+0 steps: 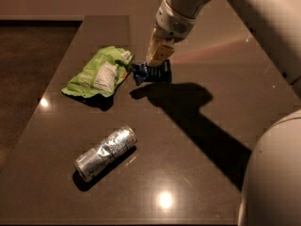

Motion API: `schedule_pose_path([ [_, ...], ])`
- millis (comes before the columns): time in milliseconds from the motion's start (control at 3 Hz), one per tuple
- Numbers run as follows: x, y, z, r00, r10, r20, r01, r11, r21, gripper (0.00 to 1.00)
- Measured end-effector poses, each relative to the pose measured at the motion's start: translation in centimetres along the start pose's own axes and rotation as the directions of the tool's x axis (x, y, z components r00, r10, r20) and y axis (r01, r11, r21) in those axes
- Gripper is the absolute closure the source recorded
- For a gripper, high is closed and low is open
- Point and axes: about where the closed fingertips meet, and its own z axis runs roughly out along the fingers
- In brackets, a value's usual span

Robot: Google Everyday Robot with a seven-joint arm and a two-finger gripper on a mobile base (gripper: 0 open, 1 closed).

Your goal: Move rxbar blueberry near green rice chip bag

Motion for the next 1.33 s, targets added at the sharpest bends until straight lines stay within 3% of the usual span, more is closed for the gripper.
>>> schedule_pose_path([
  [667,-3.3,0.2,1.7,0.997,-0.003,0.083,0.005,0.9997,-0.024,0.59],
  [1000,-4.7,0.6,1.8,0.993,0.011,0.121,-0.013,0.9999,0.011,0.36],
  [1333,-4.8,0.4,2.2,0.992,0.009,0.124,-0.011,0.9998,0.013,0.05],
])
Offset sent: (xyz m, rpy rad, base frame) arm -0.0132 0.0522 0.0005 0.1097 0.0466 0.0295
